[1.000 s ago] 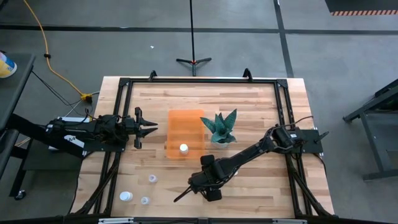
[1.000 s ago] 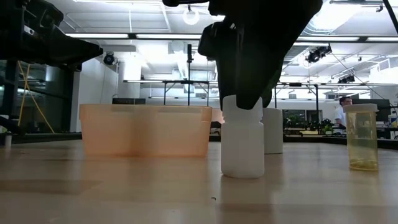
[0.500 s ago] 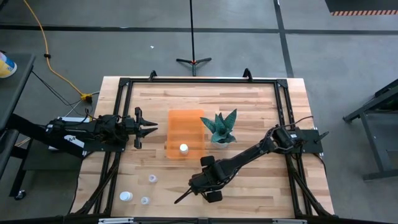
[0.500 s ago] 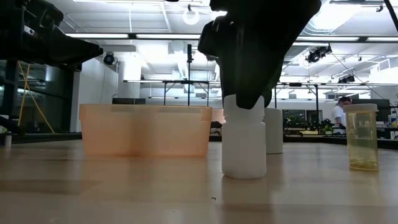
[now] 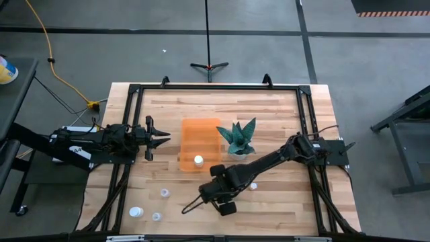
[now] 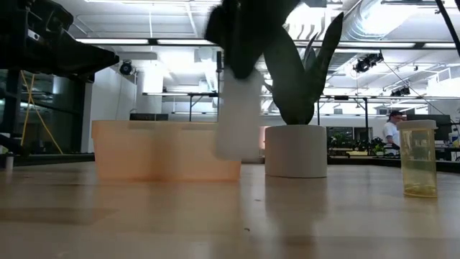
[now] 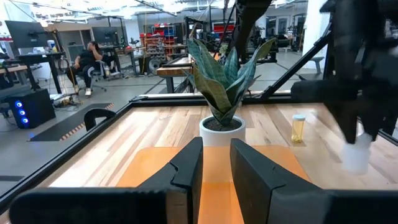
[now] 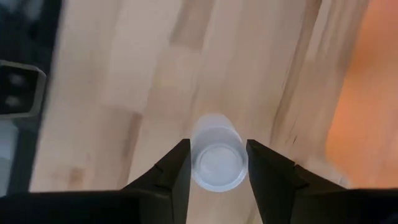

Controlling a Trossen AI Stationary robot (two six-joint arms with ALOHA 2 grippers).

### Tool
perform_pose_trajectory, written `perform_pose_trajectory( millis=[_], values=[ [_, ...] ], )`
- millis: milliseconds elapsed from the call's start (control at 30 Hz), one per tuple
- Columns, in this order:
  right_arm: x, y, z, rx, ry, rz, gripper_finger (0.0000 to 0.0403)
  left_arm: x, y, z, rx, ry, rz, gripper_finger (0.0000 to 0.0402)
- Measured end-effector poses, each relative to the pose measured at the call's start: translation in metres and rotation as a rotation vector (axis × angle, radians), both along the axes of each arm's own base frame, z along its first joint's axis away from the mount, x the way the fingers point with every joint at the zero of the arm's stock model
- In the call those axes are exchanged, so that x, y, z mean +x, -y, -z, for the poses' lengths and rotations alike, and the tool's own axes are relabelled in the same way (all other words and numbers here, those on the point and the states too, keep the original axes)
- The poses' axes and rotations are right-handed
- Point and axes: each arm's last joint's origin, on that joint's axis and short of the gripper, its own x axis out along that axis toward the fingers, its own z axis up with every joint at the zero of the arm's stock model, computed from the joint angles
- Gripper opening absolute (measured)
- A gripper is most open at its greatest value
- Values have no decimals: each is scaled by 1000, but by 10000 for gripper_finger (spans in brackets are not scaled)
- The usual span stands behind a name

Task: Pick and place pill bottles into a basket
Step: Put the right transparent pill bottle into the orange container

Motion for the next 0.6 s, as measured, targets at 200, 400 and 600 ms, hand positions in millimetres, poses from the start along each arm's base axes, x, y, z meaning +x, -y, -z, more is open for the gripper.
perform_pose_trajectory(
  millis=[200, 400, 600],
  values=[
    [13, 16, -33, -82, 139, -52, 130, 0, 0, 0, 0, 0, 0, 117],
    [24, 51, -43, -180, 169, -6, 130, 0, 0, 0, 0, 0, 0, 117],
    [30, 93, -36, -178, 111, 68, 130, 0, 0, 0, 0, 0, 0, 117]
  ],
)
